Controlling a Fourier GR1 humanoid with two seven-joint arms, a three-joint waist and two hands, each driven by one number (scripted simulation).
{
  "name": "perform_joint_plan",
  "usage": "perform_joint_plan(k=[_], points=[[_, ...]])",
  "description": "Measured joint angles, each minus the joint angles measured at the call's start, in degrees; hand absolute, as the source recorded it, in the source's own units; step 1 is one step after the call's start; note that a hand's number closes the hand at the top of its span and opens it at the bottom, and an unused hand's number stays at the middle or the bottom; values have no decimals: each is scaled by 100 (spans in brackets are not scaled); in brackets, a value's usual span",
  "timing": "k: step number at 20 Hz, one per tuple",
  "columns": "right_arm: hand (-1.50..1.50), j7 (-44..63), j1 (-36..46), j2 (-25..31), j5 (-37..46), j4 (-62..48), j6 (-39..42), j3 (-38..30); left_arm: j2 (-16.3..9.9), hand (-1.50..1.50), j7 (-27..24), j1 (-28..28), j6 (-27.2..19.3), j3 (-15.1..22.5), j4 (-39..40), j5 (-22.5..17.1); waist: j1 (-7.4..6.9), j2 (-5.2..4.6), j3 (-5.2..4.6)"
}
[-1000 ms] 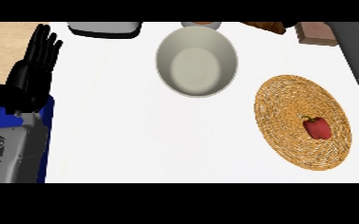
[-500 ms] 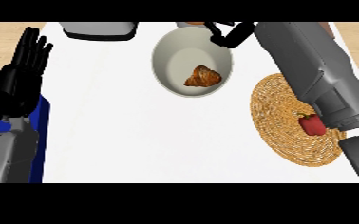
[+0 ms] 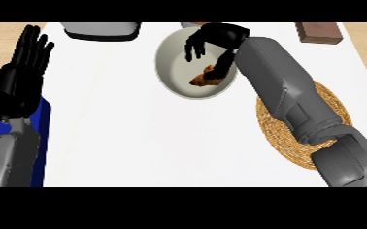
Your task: Pick the croissant from the placemat and place it in the bowl
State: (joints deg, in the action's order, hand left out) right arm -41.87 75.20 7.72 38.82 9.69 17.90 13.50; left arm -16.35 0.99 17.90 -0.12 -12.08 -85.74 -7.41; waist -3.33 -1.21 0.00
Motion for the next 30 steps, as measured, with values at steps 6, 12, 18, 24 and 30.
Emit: perform_joint_plan(k=[6, 12, 18, 24, 30], points=[[-150, -41, -70, -218, -545, -274, 318, -577, 40, 0, -134, -121, 33, 13, 0, 17, -25, -22, 1], [-150, 35, 45, 5, -1332, -330, 246, -1426, 39, 0, -90, 0, -8, 35, 42, 61, -47, -52, 4], [-150, 222, 82, 654, -1854, -508, 367, -2017, 89, 0, -118, 78, 7, 103, 10, 67, -161, -124, 7], [-150, 446, 108, 1358, -2181, -640, 737, -2375, 80, 0, -94, 218, 51, 134, -5, 40, -307, -218, 16], [-150, 550, -27, 1836, -2350, -635, 976, -2553, 112, 0, -104, 336, 85, 195, 2, 31, -417, -310, 30]])
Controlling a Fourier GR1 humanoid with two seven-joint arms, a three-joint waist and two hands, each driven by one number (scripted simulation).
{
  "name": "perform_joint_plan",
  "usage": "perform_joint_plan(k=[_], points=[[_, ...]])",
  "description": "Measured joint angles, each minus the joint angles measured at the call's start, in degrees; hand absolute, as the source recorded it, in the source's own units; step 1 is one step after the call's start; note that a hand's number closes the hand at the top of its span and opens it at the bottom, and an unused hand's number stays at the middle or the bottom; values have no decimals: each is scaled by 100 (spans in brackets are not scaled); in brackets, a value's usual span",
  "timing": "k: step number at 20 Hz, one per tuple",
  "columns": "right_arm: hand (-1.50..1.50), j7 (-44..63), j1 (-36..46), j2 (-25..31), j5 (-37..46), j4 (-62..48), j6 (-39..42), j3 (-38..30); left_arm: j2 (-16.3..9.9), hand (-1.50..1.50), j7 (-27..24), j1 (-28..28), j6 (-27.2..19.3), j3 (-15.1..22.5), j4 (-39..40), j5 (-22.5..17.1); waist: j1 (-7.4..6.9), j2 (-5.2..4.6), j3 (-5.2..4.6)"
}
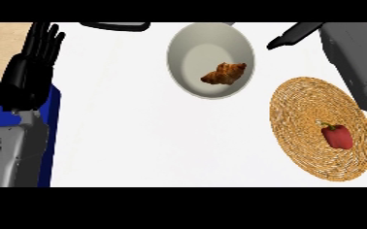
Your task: Pick the croissant from the placemat and place it in the bowl
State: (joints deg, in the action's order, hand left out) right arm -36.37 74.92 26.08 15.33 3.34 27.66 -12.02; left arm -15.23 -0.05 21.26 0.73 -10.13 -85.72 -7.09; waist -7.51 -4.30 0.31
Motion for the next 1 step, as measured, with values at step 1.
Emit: perform_joint_plan(k=[1], points=[[-150, 14, -25, 67, -10, 12, 48, -10, 14, 0, -18, 6, 2, 21, 4, 12, -9, -9, 2]])
